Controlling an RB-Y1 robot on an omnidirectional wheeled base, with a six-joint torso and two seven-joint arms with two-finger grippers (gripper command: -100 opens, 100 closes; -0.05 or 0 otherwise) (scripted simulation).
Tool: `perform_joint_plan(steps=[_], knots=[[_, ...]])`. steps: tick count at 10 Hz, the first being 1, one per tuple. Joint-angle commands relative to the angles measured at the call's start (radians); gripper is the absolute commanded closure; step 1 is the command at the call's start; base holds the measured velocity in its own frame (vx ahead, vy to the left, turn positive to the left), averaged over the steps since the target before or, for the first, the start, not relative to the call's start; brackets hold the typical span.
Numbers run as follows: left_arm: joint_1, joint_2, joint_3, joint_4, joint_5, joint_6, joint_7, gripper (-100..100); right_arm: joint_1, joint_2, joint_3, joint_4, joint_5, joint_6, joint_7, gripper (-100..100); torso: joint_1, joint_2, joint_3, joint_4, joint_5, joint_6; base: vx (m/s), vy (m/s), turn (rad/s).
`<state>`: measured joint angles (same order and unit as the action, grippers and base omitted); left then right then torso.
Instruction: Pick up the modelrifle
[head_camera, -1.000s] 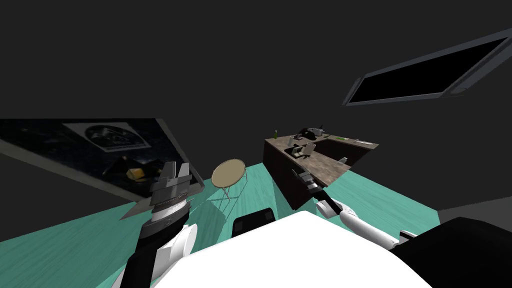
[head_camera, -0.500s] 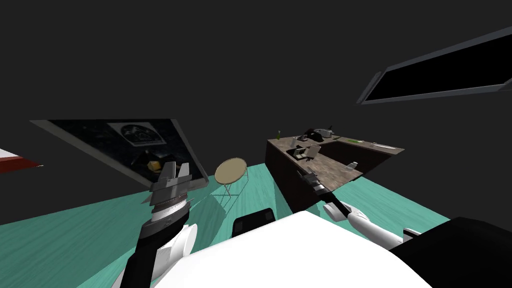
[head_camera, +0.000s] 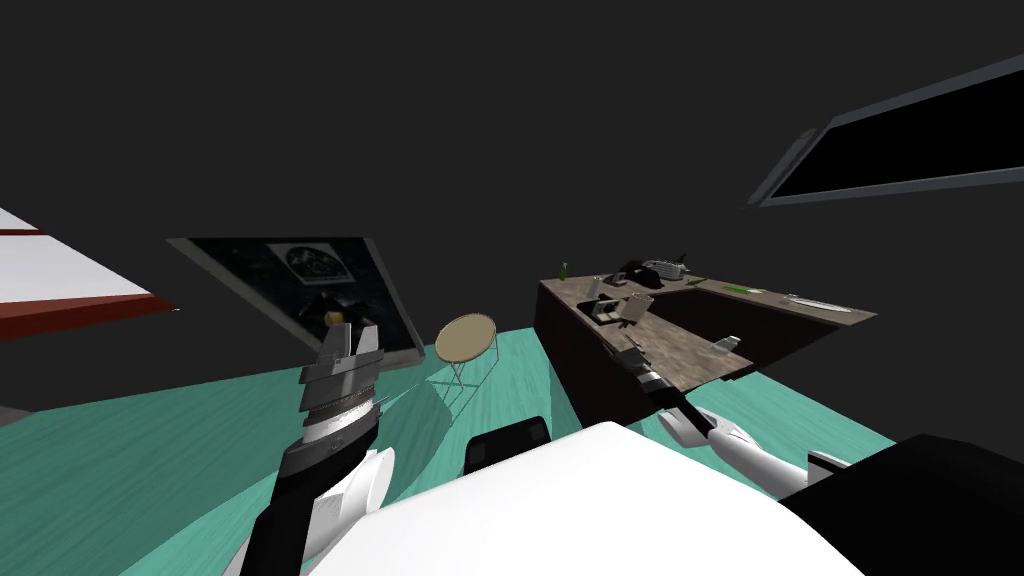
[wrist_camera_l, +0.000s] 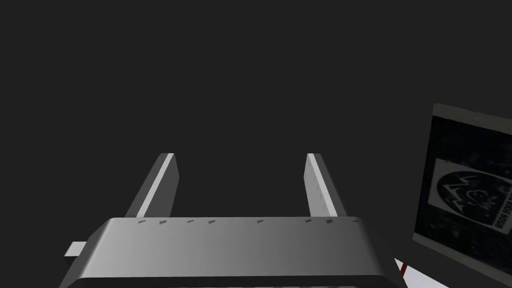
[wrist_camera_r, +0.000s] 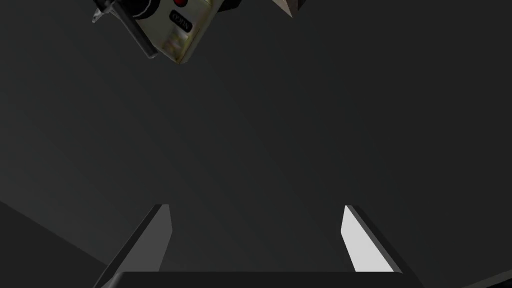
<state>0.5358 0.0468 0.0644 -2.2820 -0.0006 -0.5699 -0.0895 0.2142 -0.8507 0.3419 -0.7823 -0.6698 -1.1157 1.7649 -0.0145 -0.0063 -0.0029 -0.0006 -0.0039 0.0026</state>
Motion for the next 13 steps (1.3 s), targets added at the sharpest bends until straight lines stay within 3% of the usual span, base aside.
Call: perform_joint_plan(steps=[1,2,3,5,7,10,13], knots=[[0.000,0.000,0.000,0.000,0.000,0.000,0.000,0,-0.002,0.000,0.002,0.032,0.001,-0.006,-0.004,-100,0.000,0.000,0.000,0.000,0.000,0.000,0.002,-0.019,-0.022],[0.000,0.000,0.000,0.000,0.000,0.000,0.000,0,-0.005,-0.013,0.006,0.069,-0.013,-0.011,0.034,-100,0.003,0.000,0.000,0.000,0.001,0.000,-0.008,-0.068,0.230],[0.000,0.000,0.000,0.000,0.000,0.000,0.000,0,-0.005,-0.013,0.006,0.081,-0.013,-0.011,0.034,-100,0.001,0.000,0.000,0.000,0.001,-0.001,-0.025,-0.099,0.152],[0.000,0.000,0.000,0.000,0.000,0.000,0.000,0,-0.008,-0.033,0.012,0.166,-0.037,-0.017,0.095,-100,-0.003,0.001,0.001,0.000,0.000,-0.001,-0.020,-0.168,0.268],[0.000,0.000,0.000,0.000,0.000,0.000,0.000,0,-0.008,-0.033,0.012,0.168,-0.037,-0.017,0.102,-100,-0.006,0.001,0.000,0.000,-0.001,0.000,-0.015,-0.118,0.043],[0.000,0.000,0.000,0.000,0.000,0.000,0.000,0,-0.009,-0.049,0.020,0.270,-0.063,-0.020,0.177,-100,-0.004,-0.001,-0.001,0.000,0.000,-0.001,-0.004,-0.150,0.230],[0.000,0.000,0.000,0.000,0.000,0.000,0.000,0,-0.010,-0.052,0.022,0.296,-0.068,-0.020,0.195,-100,-0.002,-0.001,-0.001,0.000,-0.001,0.000,-0.001,-0.111,0.083]])
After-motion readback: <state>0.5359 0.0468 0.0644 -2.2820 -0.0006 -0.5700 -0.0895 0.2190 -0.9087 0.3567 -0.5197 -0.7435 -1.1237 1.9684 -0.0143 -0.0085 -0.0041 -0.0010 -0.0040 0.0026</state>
